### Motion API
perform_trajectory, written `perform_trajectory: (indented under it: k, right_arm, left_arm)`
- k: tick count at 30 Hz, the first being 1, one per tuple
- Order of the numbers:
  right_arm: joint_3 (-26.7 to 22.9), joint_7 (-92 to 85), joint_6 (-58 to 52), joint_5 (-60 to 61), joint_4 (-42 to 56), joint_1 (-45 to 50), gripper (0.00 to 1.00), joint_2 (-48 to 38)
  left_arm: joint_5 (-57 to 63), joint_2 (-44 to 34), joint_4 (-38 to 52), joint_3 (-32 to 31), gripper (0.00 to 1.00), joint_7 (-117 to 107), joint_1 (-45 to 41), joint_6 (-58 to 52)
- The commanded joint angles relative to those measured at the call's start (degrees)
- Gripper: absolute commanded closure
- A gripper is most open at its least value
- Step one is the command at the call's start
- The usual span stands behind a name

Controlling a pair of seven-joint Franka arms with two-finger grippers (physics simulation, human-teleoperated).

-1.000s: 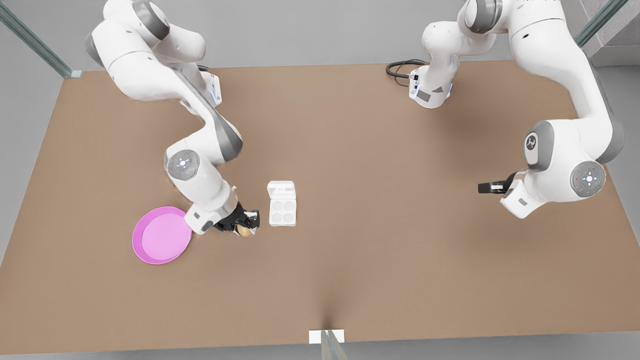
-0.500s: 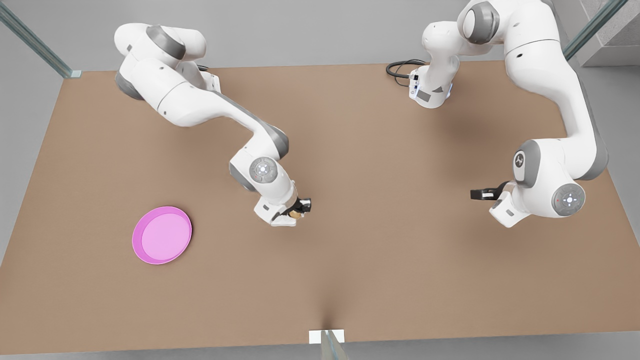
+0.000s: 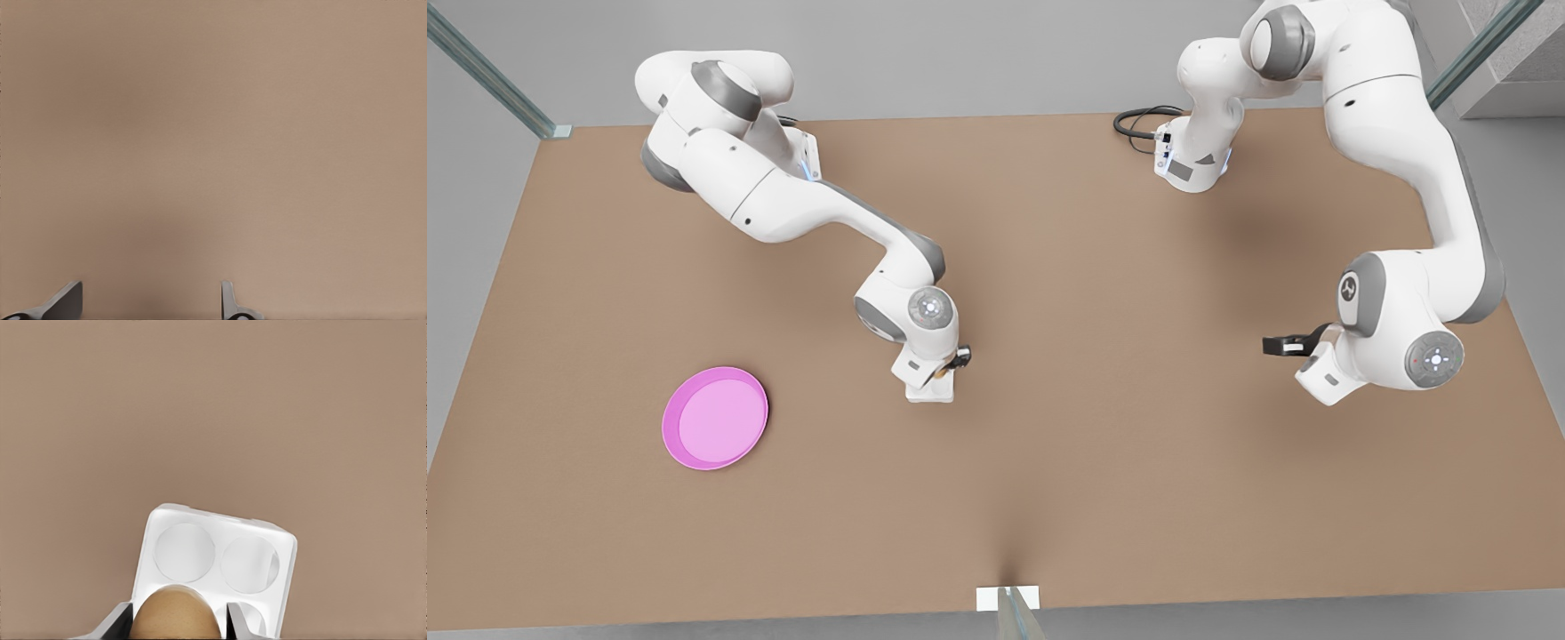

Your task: Pack egg into the box and close the box lid

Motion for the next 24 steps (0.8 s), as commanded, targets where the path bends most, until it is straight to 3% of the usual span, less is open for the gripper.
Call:
perform_trajectory:
  k: [1,4,7,10,11,12,13,15,17,19,24]
  right_arm:
    - [0.0,0.0,-0.1,0.0,0.0,0.0,0.00,-0.1]
    - [0.0,-0.1,-0.5,0.4,0.1,-0.3,0.00,-0.8]
    - [-1.3,-7.6,-6.2,5.4,0.0,-4.5,0.00,-8.1]
    - [-22.7,-27.4,-6.9,29.1,-5.0,-4.7,0.00,-26.5]
    - [-29.2,-34.9,-9.1,32.7,-5.7,-5.0,0.00,-32.1]
    - [-36.1,-40.5,-14.0,37.8,-5.3,-5.8,0.00,-37.5]
    - [-39.1,-40.7,-20.9,37.9,-5.4,-5.8,0.00,-41.6]
    - [-39.9,-41.2,-27.6,37.9,-0.4,-7.1,0.00,-41.0]
    - [-41.8,-41.3,-29.1,37.9,-1.1,-7.1,0.00,-41.5]
    - [-41.7,-41.1,-28.5,38.0,-1.1,-6.9,0.00,-41.3]
    - [-41.8,-41.0,-28.4,40.0,-1.1,-7.0,0.00,-41.1]
  left_arm:
    - [0.0,0.0,0.0,-0.1,0.00,0.0,0.0,0.0]
    - [0.0,0.0,0.1,0.0,0.00,0.0,-0.1,0.0]
    - [-0.1,0.0,0.2,-0.1,0.00,-0.4,-0.1,0.1]
    - [-0.8,-0.9,0.8,-2.5,0.00,-0.9,-0.1,-3.4]
    - [-0.3,-0.9,1.1,-6.6,0.00,-1.3,-0.1,-3.5]
    - [-0.1,-0.7,2.7,-14.4,0.00,-6.4,-0.1,-3.4]
    - [-0.3,-0.2,2.9,-22.7,0.04,-19.1,-1.8,-2.8]
    - [-0.7,4.7,7.4,-25.1,0.05,-40.8,-18.9,1.7]
    - [-0.9,11.3,9.8,-25.3,0.05,-57.8,-31.0,14.8]
    - [-0.9,15.8,9.8,-25.2,0.29,-64.7,-34.4,22.6]
    - [-0.4,21.9,9.6,-25.2,0.36,-63.8,-38.5,34.2]
